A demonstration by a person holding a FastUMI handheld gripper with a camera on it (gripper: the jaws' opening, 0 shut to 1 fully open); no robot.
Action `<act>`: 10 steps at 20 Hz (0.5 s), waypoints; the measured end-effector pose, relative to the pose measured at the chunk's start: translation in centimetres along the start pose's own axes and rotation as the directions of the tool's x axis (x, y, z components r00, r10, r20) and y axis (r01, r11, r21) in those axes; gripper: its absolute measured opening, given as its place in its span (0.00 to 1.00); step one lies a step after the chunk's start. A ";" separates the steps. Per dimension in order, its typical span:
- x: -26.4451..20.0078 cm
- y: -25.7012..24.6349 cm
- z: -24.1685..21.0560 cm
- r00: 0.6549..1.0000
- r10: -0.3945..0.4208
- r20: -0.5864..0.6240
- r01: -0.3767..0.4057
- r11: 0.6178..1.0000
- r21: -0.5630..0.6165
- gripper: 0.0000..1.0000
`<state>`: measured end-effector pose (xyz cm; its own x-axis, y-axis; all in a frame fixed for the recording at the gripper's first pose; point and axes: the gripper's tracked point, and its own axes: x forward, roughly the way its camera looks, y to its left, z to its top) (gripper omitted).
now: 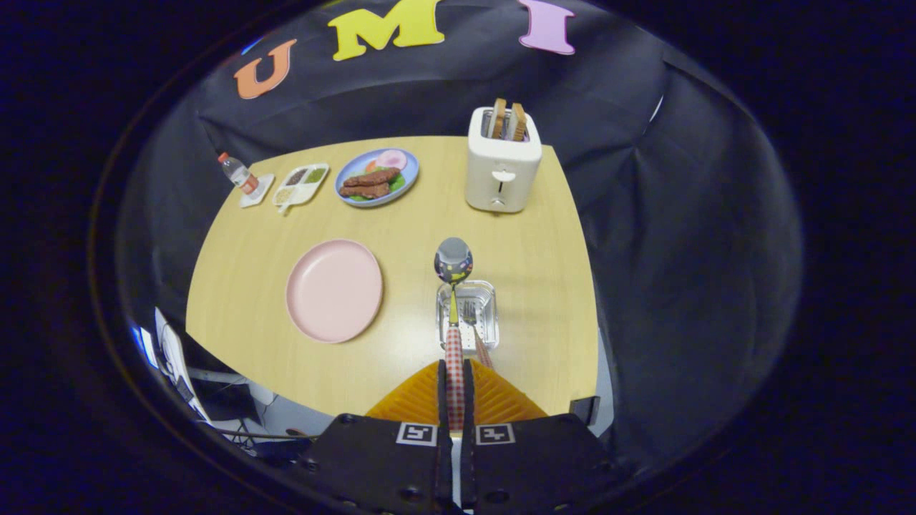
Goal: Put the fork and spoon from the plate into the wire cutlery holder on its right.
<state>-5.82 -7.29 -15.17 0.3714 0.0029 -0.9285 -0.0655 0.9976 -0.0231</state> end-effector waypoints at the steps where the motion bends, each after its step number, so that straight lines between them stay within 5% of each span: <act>1: 0.4 -0.4 -0.5 0.999 0.000 -0.035 0.000 1.000 0.005 0.05; 5: 0.9 -0.2 -1.8 0.981 0.080 -0.179 -0.069 0.995 0.067 0.05; 10: 2.2 -1.0 -1.7 0.957 0.055 -0.286 -0.035 0.997 0.073 0.05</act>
<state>-6.49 -8.38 -17.82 0.0868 0.0375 -0.9955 -0.0104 0.9993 0.0368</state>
